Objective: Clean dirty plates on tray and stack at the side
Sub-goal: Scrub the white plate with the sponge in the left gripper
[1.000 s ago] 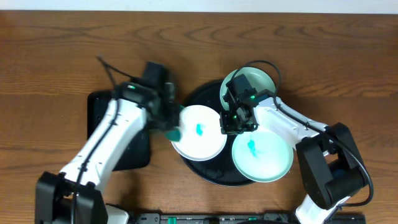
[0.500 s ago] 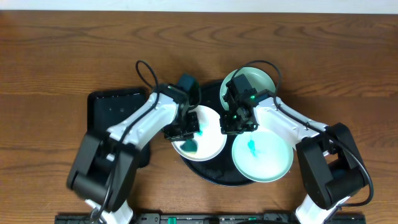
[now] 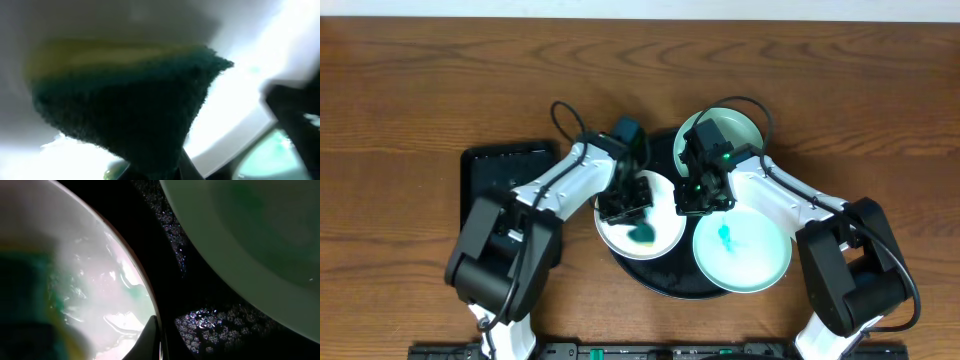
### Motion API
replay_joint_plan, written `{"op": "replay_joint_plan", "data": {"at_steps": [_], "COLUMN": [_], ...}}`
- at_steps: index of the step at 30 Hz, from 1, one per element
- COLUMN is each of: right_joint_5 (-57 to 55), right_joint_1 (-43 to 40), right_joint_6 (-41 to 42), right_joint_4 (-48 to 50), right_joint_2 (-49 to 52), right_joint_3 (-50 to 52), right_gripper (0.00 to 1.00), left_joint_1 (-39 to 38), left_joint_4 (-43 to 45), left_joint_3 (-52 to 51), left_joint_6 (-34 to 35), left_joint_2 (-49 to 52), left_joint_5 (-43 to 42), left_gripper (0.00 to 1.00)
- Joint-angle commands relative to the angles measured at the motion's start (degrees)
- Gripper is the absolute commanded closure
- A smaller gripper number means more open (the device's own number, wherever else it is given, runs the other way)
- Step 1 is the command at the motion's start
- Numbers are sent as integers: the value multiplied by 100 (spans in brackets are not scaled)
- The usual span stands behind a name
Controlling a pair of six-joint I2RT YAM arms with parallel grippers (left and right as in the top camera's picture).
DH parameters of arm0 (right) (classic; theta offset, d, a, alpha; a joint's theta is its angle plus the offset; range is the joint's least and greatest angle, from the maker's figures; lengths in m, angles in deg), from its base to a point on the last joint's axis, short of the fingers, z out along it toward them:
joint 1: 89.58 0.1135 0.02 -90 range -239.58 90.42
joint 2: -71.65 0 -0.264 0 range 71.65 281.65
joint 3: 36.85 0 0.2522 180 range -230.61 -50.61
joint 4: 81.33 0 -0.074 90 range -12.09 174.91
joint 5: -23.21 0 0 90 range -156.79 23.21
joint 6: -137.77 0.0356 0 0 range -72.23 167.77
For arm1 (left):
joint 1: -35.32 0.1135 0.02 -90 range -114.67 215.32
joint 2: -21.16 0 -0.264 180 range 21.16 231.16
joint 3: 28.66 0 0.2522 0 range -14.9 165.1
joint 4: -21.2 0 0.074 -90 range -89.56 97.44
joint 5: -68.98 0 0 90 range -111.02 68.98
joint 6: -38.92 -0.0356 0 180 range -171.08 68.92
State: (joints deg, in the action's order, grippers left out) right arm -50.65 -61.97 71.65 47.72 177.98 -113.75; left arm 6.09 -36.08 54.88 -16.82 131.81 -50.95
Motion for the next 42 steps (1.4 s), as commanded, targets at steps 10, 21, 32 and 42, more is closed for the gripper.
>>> {"op": "replay_joint_plan", "data": {"at_steps": [10, 21, 32, 42], "right_joint_5": [-2, -2, -4, -2], "right_joint_1": [57, 57, 57, 55], "right_joint_6": [-13, -11, -13, -11], "right_joint_4": [-131, -293, -269, -232], "right_joint_2": [-22, -22, -22, -22], "right_joint_3": [70, 70, 70, 70], "right_gripper": [99, 99, 99, 99], "left_joint_1": [-107, 710, 1049, 184], "left_joint_4": [1340, 518, -1182, -1488], "left_joint_3": [-114, -114, -114, -114], "left_joint_6": [13, 9, -546, -1657], "left_joint_2": [254, 254, 251, 251], "left_joint_5": [-1163, 1344, 2157, 37], "left_gripper": [93, 93, 93, 93]}}
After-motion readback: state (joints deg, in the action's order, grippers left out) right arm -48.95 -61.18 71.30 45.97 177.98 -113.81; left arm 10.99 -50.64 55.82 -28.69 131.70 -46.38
